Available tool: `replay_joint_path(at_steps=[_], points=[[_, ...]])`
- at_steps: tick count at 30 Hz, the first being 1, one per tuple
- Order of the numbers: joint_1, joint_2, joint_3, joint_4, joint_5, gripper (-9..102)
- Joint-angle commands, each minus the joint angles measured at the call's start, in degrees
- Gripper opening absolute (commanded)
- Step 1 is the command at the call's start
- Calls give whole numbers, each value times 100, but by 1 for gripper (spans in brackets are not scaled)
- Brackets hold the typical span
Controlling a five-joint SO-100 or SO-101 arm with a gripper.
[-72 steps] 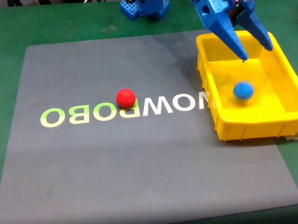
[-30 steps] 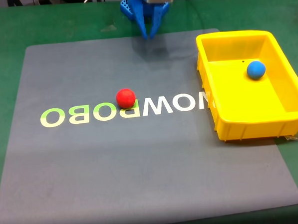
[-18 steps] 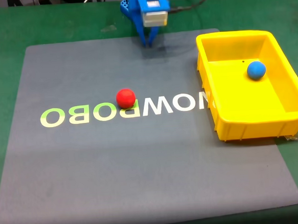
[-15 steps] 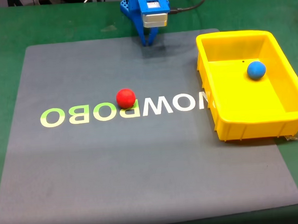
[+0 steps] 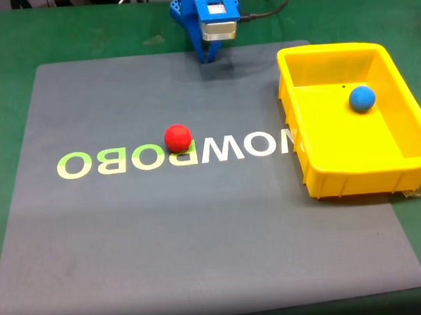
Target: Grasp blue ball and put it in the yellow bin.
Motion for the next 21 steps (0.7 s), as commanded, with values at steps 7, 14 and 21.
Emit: replay_joint_path(at_steps=[7, 14, 21], points=[[-62, 62, 176, 53, 35, 0], [-62, 62, 176, 53, 62, 0], [-44, 62, 176, 53, 35, 0]])
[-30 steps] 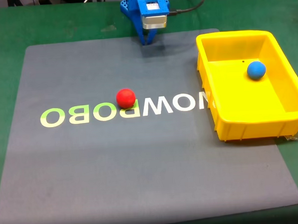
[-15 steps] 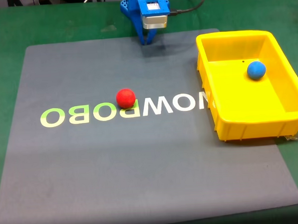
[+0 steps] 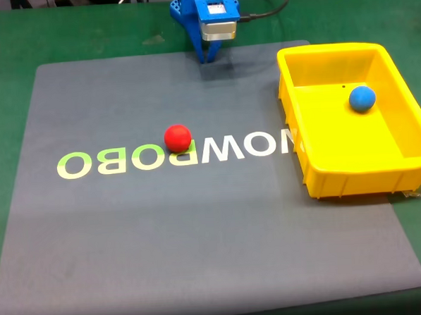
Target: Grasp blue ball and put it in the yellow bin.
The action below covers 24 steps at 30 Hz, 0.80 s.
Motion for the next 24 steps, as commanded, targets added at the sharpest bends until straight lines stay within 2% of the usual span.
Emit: replay_joint_path(at_steps=[1, 24], points=[[-26, 62, 176, 53, 9, 0], [-18, 62, 176, 53, -88, 0]])
